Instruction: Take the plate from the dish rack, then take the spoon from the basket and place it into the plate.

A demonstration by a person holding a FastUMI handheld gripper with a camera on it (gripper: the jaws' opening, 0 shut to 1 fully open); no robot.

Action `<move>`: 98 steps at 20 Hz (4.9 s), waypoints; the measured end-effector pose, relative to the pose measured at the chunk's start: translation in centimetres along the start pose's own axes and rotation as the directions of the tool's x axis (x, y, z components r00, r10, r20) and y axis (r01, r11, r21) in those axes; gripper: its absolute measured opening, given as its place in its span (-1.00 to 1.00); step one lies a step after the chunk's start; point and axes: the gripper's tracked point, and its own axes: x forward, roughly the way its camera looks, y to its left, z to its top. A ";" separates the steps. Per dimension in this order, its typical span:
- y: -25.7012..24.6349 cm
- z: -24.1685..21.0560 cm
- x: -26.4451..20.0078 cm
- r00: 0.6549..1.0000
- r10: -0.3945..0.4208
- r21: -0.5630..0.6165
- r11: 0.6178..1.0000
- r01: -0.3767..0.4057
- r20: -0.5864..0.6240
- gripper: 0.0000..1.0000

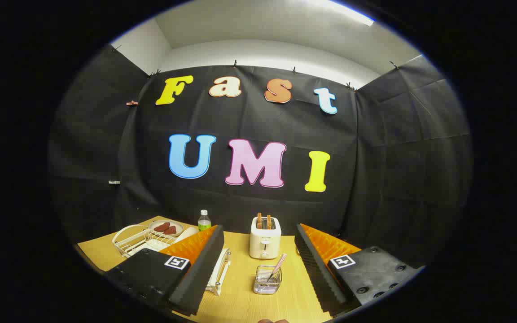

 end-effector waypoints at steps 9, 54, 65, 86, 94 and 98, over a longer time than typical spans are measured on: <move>1.1 -1.6 1.5 0.998 -0.002 0.017 1.000 0.003 -0.056 0.95; 20.5 -19.1 19.9 0.639 0.221 0.226 0.971 -0.074 -0.737 0.56; 21.4 -19.6 19.2 0.573 0.192 0.247 0.969 0.019 -0.796 -0.35; 21.9 -17.4 20.5 0.609 0.007 -0.017 0.999 -0.034 -0.793 -0.42; 17.9 -17.5 21.0 0.587 -0.002 0.019 0.999 0.030 -0.810 -0.48; 15.7 -17.0 20.6 0.601 0.044 0.087 0.995 0.043 -0.798 -0.57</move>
